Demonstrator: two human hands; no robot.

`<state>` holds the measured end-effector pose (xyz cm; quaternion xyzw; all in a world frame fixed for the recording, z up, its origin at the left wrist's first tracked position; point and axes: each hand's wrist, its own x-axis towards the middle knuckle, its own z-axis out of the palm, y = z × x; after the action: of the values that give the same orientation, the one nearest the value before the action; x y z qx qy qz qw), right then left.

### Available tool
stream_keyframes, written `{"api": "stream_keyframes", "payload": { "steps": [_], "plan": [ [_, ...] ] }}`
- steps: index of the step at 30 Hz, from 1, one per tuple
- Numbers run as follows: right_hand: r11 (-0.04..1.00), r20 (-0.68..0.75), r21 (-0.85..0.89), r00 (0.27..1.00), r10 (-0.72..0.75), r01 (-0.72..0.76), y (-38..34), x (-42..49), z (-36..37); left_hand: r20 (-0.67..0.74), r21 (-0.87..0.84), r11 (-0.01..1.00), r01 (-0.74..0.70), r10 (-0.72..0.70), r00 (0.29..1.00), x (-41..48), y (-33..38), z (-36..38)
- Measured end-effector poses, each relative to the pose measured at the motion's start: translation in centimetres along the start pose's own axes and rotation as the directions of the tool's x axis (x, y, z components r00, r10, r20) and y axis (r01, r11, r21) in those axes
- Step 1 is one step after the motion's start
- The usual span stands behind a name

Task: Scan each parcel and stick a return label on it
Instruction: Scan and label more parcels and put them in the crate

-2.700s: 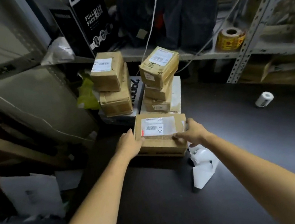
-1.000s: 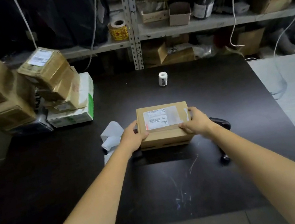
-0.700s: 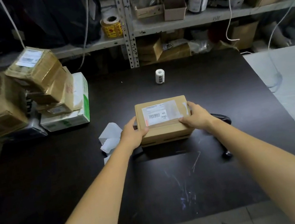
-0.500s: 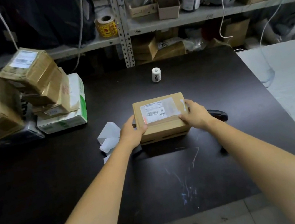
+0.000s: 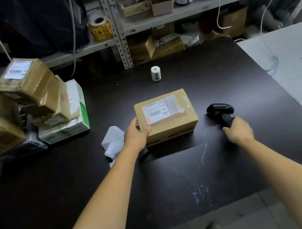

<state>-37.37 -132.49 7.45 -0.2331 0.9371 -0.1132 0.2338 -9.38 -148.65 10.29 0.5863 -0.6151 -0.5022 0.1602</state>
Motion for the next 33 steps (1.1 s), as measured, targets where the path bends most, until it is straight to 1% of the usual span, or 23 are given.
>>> {"api": "stream_keyframes", "payload": {
  "steps": [3, 7, 10, 13, 15, 18, 20, 22, 26, 30, 33],
  "plan": [
    [1.000, -0.035, -0.002, 0.999, 0.015, -0.015, -0.2, 0.4, 0.2, -0.005, -0.004, 1.000, 0.003, -0.003, 1.000, 0.0, -0.1, 0.1],
    [1.000, 0.004, 0.006, 1.000, -0.021, 0.021, -1.0, 0.4, -0.5, -0.007, -0.034, 0.999, 0.024, -0.024, 1.000, 0.0, -0.1, 0.1],
    [0.993, -0.023, 0.108, 0.999, -0.044, 0.046, -2.7, 0.0, -2.1, -0.009, -0.072, 0.996, 0.044, -0.045, 0.999, 0.0, 0.3, 0.0],
    [0.974, -0.060, 0.204, 0.994, -0.090, 0.100, -5.0, -1.0, -4.0, -0.037, -0.040, 0.999, 0.027, -0.028, 0.999, -0.2, 0.8, 0.6],
    [0.953, -0.026, 0.272, 0.991, -0.134, 0.136, -6.7, -2.3, -5.0, -0.041, -0.014, 0.999, 0.031, -0.032, 0.999, -0.3, 1.1, 0.8],
    [0.918, 0.056, 0.324, 0.964, -0.261, 0.230, -9.4, -4.5, -5.8, -0.019, -0.075, 0.993, 0.088, -0.090, 0.996, -0.8, 1.0, 0.5],
    [0.881, 0.059, 0.354, 0.933, -0.356, 0.314, -11.0, -5.7, -5.9, -0.005, -0.116, 0.987, 0.115, -0.116, 0.993, -1.2, 1.0, 0.3],
    [0.849, 0.067, 0.393, 0.909, -0.410, 0.354, -12.3, -6.8, -5.8, 0.006, -0.142, 0.982, 0.126, -0.127, 0.992, -1.5, 1.0, 0.2],
    [0.804, 0.180, 0.507, 0.874, -0.452, 0.311, -14.5, -8.4, -5.2, 0.009, -0.175, 0.978, 0.110, -0.110, 0.994, -1.7, 1.2, 0.0],
    [0.780, 0.269, 0.593, 0.865, -0.423, 0.197, -15.7, -9.4, -5.4, 0.006, -0.165, 0.983, 0.080, -0.080, 0.997, -1.5, 1.2, -0.2],
    [0.761, 0.308, 0.634, 0.857, -0.413, 0.139, -16.2, -9.8, -5.6, -0.001, -0.140, 0.988, 0.070, -0.071, 0.997, -1.4, 0.9, -0.2]
  ]
}}
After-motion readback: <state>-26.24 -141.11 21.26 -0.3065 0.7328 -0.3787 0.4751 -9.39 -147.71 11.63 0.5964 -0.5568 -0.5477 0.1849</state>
